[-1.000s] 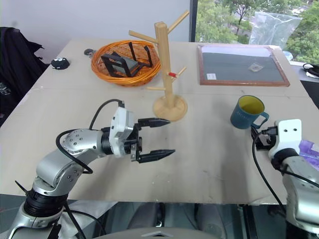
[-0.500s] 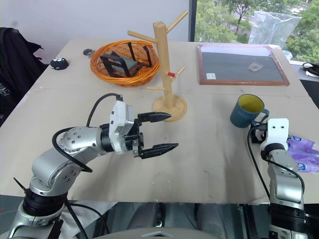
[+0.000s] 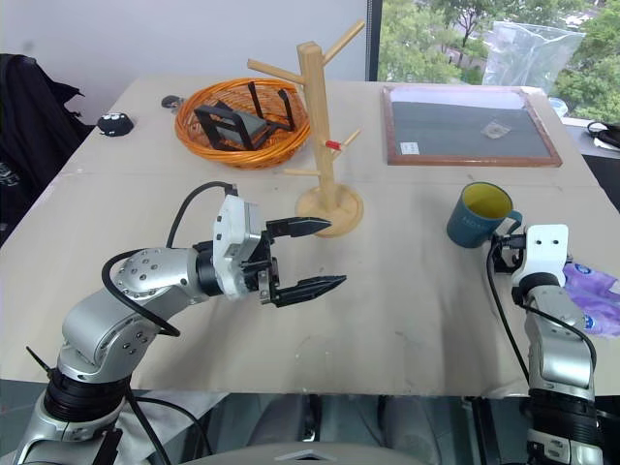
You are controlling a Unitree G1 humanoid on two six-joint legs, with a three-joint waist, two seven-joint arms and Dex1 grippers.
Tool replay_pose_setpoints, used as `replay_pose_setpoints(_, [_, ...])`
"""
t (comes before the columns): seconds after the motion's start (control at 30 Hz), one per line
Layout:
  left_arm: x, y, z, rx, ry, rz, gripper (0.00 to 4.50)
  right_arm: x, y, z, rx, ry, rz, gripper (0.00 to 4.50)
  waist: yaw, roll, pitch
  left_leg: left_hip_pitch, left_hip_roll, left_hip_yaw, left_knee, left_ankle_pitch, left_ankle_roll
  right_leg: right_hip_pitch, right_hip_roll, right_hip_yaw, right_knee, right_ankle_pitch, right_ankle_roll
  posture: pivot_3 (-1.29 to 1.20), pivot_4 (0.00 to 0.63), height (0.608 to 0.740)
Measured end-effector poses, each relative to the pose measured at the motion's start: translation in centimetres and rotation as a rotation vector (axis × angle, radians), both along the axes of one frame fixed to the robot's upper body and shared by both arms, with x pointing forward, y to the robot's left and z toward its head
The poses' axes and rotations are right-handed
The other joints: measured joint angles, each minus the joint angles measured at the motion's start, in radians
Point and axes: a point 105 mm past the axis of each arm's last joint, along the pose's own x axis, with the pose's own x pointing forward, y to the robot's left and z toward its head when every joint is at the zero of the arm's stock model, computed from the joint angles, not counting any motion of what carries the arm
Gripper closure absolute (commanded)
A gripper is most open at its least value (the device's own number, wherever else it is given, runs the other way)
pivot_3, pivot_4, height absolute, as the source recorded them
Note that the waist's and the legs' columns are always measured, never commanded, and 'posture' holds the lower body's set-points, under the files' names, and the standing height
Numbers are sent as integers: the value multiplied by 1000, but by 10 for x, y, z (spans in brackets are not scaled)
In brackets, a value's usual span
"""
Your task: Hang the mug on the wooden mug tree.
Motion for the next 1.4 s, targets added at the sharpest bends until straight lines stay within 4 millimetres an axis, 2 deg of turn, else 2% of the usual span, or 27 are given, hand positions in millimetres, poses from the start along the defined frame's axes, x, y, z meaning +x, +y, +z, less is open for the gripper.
replay_pose_setpoints(0.2, [0, -2, 0, -7, 2, -3, 0, 17, -4, -1, 36, -5, 20, 283, -1, 0, 0, 0, 0, 1, 0, 0, 0, 0, 0, 0, 0, 0, 0, 0, 150, 737])
replay_pose_setpoints(0.23, [0, -2, 0, -8, 3, -3, 0, 19, -4, -1, 41, -6, 22, 516, -1, 0, 0, 0, 0, 1, 0, 0, 0, 0, 0, 0, 0, 0, 0, 0, 150, 737])
replay_pose_setpoints(0.3, [0, -3, -1, -11, 6, -2, 0, 23, -4, -2, 64, -7, 39, 1161, -1, 0, 0, 0, 0, 1, 0, 0, 0, 0, 0, 0, 0, 0, 0, 0, 150, 737])
replay_pose_setpoints(0.43, [0, -3, -1, -12, 5, 0, 0, 25, 0, -1, 95, -12, 67, 3117, 0, 0, 0, 0, 0, 0, 0, 0, 0, 0, 0, 0, 0, 0, 0, 0, 150, 737])
replay_pose_setpoints(0.47, [0, -3, -1, -12, 5, 0, 0, 25, 1, -2, 97, -11, 73, 3447, 0, 0, 0, 0, 0, 0, 0, 0, 0, 0, 0, 0, 0, 0, 0, 0, 150, 737])
replay_pose_setpoints(0.5, [0, -3, -1, -12, 4, 1, 0, 25, 2, -2, 97, -10, 79, 4125, 0, 0, 0, 0, 0, 0, 0, 0, 0, 0, 0, 0, 0, 0, 0, 0, 150, 737])
replay_pose_setpoints(0.53, [0, -3, -1, -12, 4, 2, 0, 25, 3, -2, 98, -8, 85, 4416, 0, 0, 0, 0, 0, 0, 0, 0, 0, 0, 0, 0, 0, 0, 0, 0, 150, 737])
replay_pose_setpoints(0.8, [1, -3, -1, -15, -4, 7, 0, 21, 7, 5, 66, -4, 140, 4416, 0, 0, 0, 0, 0, 0, 0, 0, 0, 0, 0, 0, 0, 0, 0, 0, 150, 737])
replay_pose_setpoints(0.93, [2, -1, -5, -25, 8, 27, 0, 19, 22, 24, -11, 38, 314, 4416, 0, 3, 2, 0, 0, 0, 0, 0, 0, 0, 0, 1, 0, 0, 0, 0, 150, 737])
replay_pose_setpoints(0.97, [4, 3, -3, -35, 1, 42, 0, 18, 33, 40, -45, 51, 420, 4416, -1, 4, 3, 0, 0, 0, 0, 0, 0, 0, 0, 1, 0, 0, 0, 0, 150, 737])
replay_pose_setpoints(1.03, [9, 11, -1, -51, -4, 81, 0, 17, 48, 60, -77, 66, 544, 4416, -4, 5, 3, 1, 1, 0, 0, 0, 1, 0, 0, 1, 0, 0, 0, 0, 150, 737])
replay_pose_setpoints(1.1, [15, 21, 0, -74, -2, 129, 0, 16, 72, 99, -149, 71, 706, 4416, -7, 5, 4, 1, 1, 0, 0, -1, 1, 0, 0, 1, 0, 0, 0, 0, 150, 737])
replay_pose_setpoints(1.2, [16, 27, -2, -87, 3, 148, 0, 12, 100, 139, -240, 91, 870, 4416, -2, 5, 4, -1, 1, -2, -1, -1, 1, 0, 0, -1, -1, 0, 0, 0, 150, 737])
replay_pose_setpoints(1.4, [23, 43, 3, -114, -21, 222, 0, -2, 161, 174, -398, 178, 1174, 4416, 2, 4, 5, -6, 1, -4, 0, -1, 1, -5, -2, -4, -2, 0, 0, 0, 150, 737])
